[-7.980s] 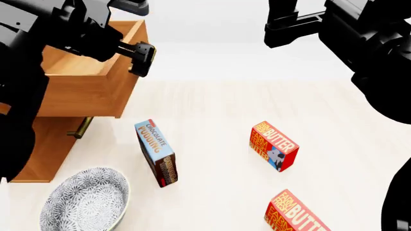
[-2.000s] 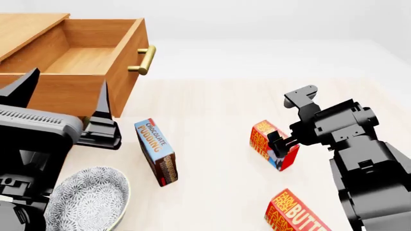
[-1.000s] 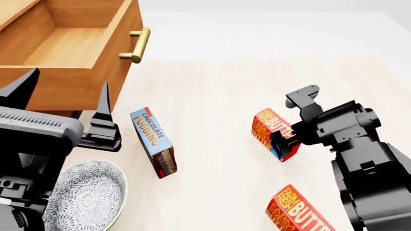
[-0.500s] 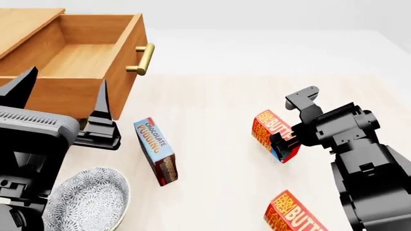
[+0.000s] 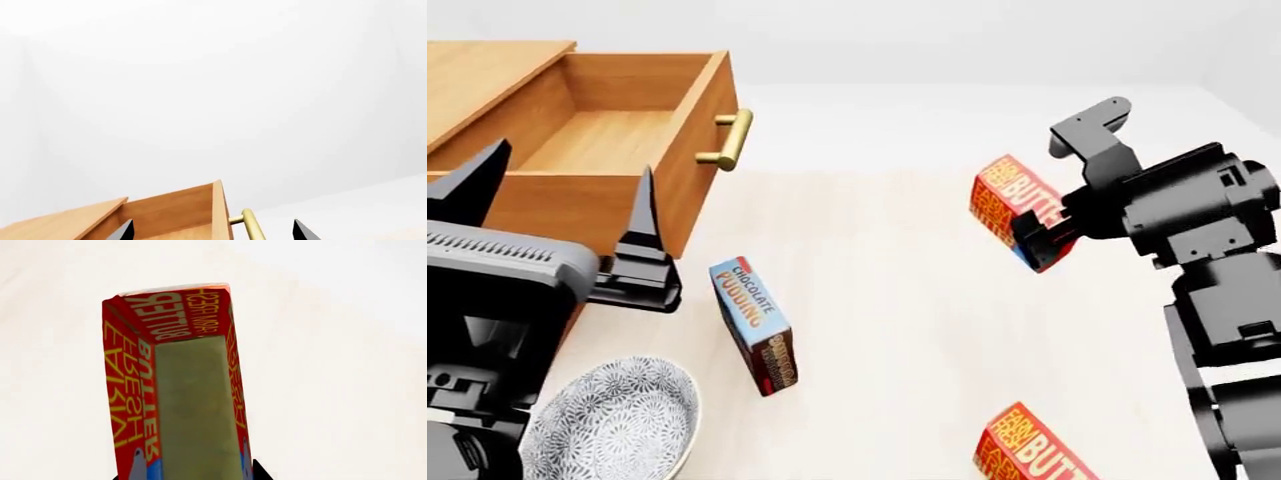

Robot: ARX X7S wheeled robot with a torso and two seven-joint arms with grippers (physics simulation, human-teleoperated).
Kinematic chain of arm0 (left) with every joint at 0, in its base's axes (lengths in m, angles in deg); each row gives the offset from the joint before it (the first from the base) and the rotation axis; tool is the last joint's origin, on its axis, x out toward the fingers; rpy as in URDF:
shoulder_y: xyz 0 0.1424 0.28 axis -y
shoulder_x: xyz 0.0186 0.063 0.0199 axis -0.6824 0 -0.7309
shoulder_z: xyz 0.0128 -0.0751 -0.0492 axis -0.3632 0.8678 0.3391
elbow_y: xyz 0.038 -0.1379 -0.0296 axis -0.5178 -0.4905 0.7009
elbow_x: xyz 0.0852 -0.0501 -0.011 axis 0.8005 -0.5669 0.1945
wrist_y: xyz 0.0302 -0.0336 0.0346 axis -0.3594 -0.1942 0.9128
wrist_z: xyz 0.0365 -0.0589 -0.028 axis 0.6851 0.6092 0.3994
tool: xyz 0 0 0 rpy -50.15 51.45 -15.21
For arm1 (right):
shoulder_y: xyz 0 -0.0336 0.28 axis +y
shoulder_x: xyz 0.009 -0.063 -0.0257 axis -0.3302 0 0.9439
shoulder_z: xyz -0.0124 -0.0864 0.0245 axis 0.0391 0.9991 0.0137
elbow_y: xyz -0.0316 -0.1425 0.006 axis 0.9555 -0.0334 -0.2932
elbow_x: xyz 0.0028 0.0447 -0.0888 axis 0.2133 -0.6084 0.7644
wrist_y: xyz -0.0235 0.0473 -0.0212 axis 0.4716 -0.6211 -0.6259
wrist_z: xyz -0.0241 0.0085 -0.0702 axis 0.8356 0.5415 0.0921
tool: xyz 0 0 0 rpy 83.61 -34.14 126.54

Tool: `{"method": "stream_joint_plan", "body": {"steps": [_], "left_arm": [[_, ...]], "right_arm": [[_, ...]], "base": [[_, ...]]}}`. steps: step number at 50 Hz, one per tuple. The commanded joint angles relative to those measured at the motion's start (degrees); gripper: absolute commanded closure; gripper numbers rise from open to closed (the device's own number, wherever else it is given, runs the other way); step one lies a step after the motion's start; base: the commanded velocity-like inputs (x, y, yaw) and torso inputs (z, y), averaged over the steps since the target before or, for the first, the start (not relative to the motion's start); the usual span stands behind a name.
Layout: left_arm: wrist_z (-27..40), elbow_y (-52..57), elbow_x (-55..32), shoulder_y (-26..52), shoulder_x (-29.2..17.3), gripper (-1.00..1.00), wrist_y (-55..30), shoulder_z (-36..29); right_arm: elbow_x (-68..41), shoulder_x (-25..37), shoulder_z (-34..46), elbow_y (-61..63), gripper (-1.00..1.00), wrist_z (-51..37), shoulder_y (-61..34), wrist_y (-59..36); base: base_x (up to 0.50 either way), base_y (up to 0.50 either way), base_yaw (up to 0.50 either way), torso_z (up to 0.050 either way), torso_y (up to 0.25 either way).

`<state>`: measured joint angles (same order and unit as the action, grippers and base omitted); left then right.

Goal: Put the butter at the front in the top drawer of the cabinet and close it.

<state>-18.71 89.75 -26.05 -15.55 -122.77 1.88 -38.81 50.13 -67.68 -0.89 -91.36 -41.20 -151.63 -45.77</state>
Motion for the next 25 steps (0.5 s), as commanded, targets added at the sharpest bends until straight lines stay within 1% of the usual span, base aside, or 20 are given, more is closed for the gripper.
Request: {"method": "stream_joint_plan", "body": {"steps": [1,7,14,21,25], "left_arm": [[0.04,0.66,0.63,1.76,0.28,-1.00,-2.70,-0.80],[0.16,1.83,0.76,5.76,0.39,-1.00,-7.45,-1.45],[-1.80,3.00,2.23,13.64,1.81,-1.00,-15.84,-3.59],[-7.28,5.05,4.45,24.68,3.56,-1.00,-24.70,-6.35],[-13.40,5.48,8.69,33.12,5.05,-1.00,-30.89,-10.38]], "right_arm": [[0.40,5.36,-1.77,21.47,1.00,0.28,-0.68,-9.68],[0.80,7.42,-3.18,32.40,1.00,-0.94,-0.19,-13.03],[3.10,8.83,-2.77,40.04,1.00,-3.48,-0.85,-12.33],[5.93,9.56,-2.62,45.72,1.00,-7.29,-1.51,-9.80],[7.62,10.72,-1.85,49.07,1.00,-9.23,-1.18,-5.11]], "base": [[0.00,0.00,0.00,0.000,0.000],[0.00,0.00,0.00,0.000,0.000],[0.00,0.00,0.00,0.000,0.002],[0.00,0.00,0.00,0.000,0.000],[0.00,0.00,0.00,0.000,0.003]]}}
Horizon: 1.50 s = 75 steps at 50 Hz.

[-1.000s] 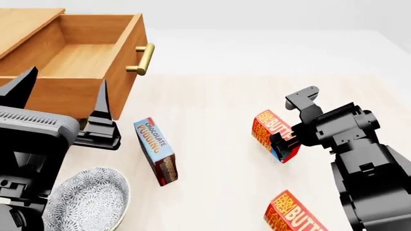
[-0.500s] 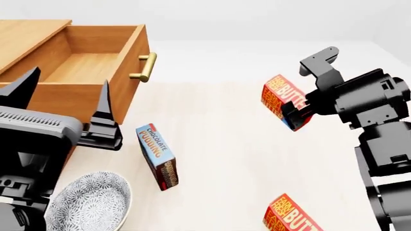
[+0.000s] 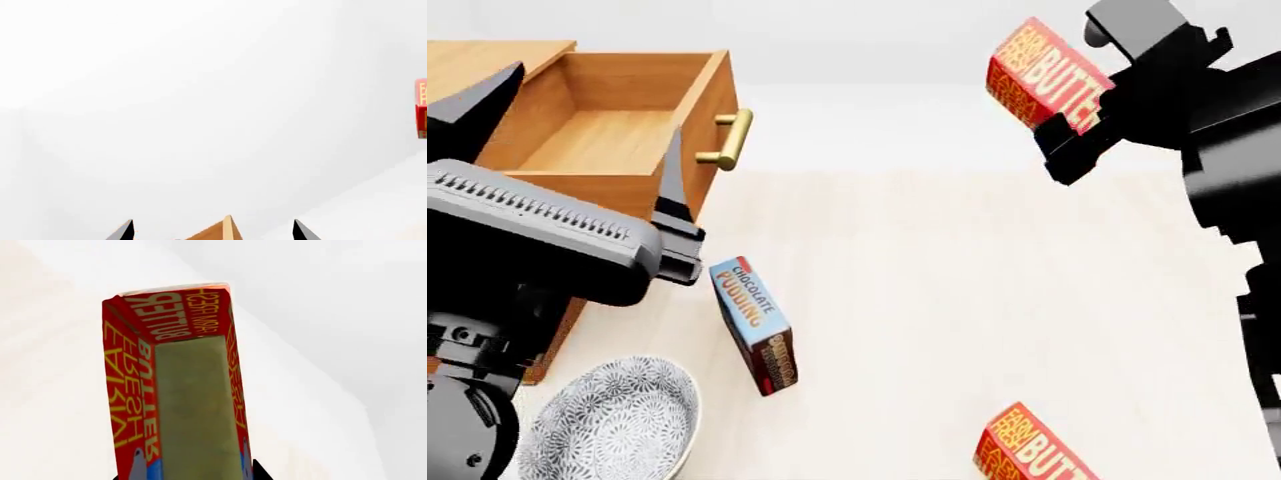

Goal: Put the butter at the front in the top drawer of the cabinet and close it.

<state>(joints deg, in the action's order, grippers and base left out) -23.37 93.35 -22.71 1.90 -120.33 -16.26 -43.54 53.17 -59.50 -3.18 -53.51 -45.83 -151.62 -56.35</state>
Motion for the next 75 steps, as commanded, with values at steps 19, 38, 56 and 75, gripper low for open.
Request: {"method": "stream_joint_plan", "body": {"steps": [19,38,56,75], "left_arm": [[-46.72,-14.32,37.83,44.99,6.77,-1.00,-5.24,-32.64],[-58.86,-31.27,52.25,54.39,11.51,-1.00,17.15,-42.74],[-57.35,-28.33,54.74,50.01,10.15,-1.00,20.05,-45.83],[-54.70,-28.25,53.46,46.07,9.74,-1.00,20.82,-46.28]], "right_arm": [[14.99,9.12,9.15,22.08,1.00,-7.97,-2.58,16.11],[27.73,15.54,18.82,28.26,1.00,-9.85,-5.25,24.65],[34.60,22.84,23.61,34.99,1.00,-11.75,-1.99,30.06],[35.35,24.97,24.50,39.58,1.00,-12.43,2.60,28.87]], "base": [[0.00,0.00,0.00,0.000,0.001],[0.00,0.00,0.00,0.001,0.002],[0.00,0.00,0.00,0.000,0.001],[0.00,0.00,0.00,0.001,0.002]]}}
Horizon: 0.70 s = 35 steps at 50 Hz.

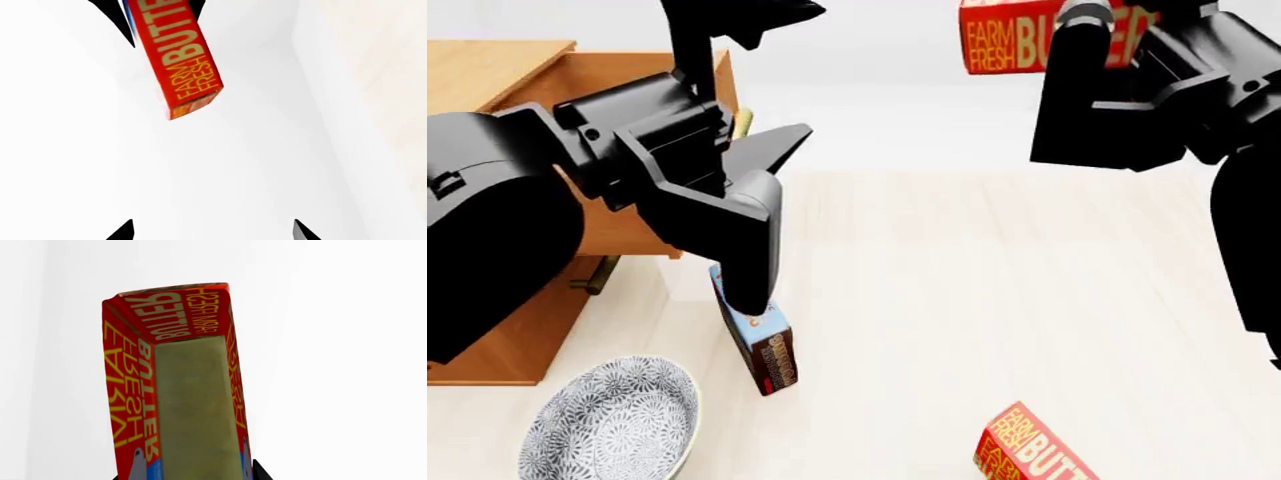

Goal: Put the butter at the front in the top drawer of the cabinet and close it.

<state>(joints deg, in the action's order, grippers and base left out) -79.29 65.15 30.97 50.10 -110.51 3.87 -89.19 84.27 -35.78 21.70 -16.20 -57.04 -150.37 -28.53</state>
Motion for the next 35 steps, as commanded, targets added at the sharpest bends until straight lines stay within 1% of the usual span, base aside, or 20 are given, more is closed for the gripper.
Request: {"method": "stream_joint_plan", "body": {"steps": [1,17,35], "left_arm": [[1.37,-0.17,-0.22,-2.34,0.06,-1.00,0.72,-0.69],[5.97,-2.73,-0.21,-5.95,2.59,-1.00,0.84,-0.66],[7.35,-5.14,-2.31,-8.10,4.46,-1.00,2.04,-0.35]], "right_arm": [[4.06,1.17,-0.38,2.45,1.00,-1.28,1.63,0.93],[1.85,-0.86,-0.42,3.40,1.00,-1.87,4.94,-0.82],[1.10,-2.27,-0.92,4.97,1.00,-1.94,6.92,-3.22]], "base": [[0.00,0.00,0.00,0.000,0.000],[0.00,0.00,0.00,0.001,0.001],[0.00,0.00,0.00,0.000,0.001]]}}
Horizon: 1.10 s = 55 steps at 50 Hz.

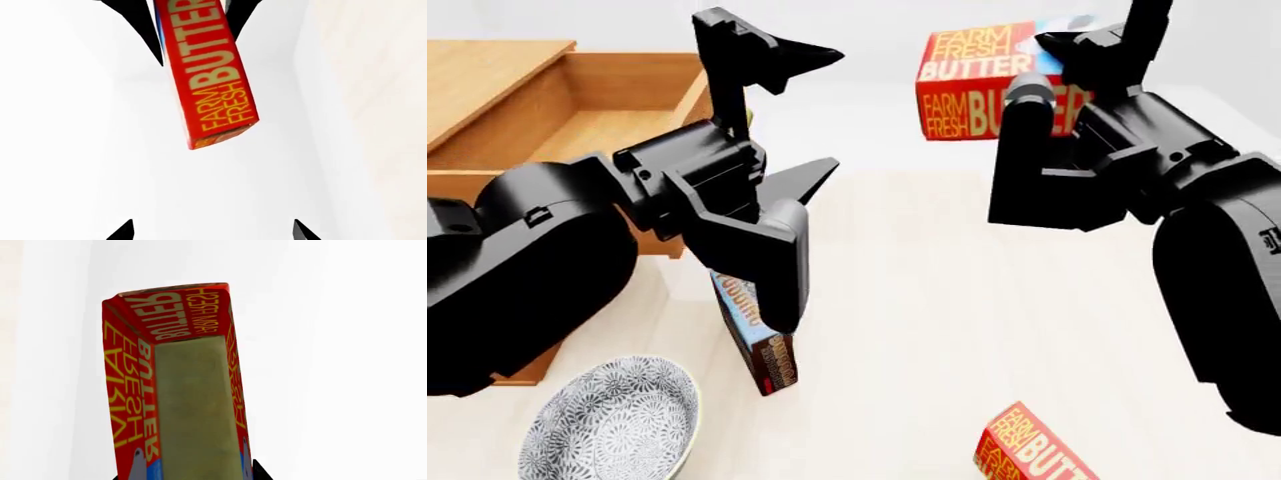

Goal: Put the butter at the front in the top drawer of the cabinet and close it.

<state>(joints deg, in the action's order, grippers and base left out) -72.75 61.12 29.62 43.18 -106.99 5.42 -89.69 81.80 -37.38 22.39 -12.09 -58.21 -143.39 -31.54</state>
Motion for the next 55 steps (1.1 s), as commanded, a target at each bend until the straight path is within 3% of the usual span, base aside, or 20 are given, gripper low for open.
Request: {"method": "stream_joint_plan", "body": {"steps": [1,25,55], "left_arm": [[0.81,-1.09,-1.04,-1.26,1.01,-1.00,0.52,0.14],[1.85,-1.38,-1.30,-2.93,2.15,-1.00,1.23,0.05],[3.10,-2.40,-0.52,-3.81,3.22,-1.00,1.48,0.29]], "right_arm": [[3.51,-0.75,-1.62,0.98,1.00,-0.71,0.03,-0.30],[2.81,-5.24,-2.66,5.02,1.00,5.02,2.02,-10.95],[1.82,-8.29,-2.14,7.02,1.00,8.54,1.80,-13.17]], "base": [[0.00,0.00,0.00,0.010,0.000],[0.00,0.00,0.00,0.000,0.001],[0.00,0.00,0.00,0.000,0.001]]}}
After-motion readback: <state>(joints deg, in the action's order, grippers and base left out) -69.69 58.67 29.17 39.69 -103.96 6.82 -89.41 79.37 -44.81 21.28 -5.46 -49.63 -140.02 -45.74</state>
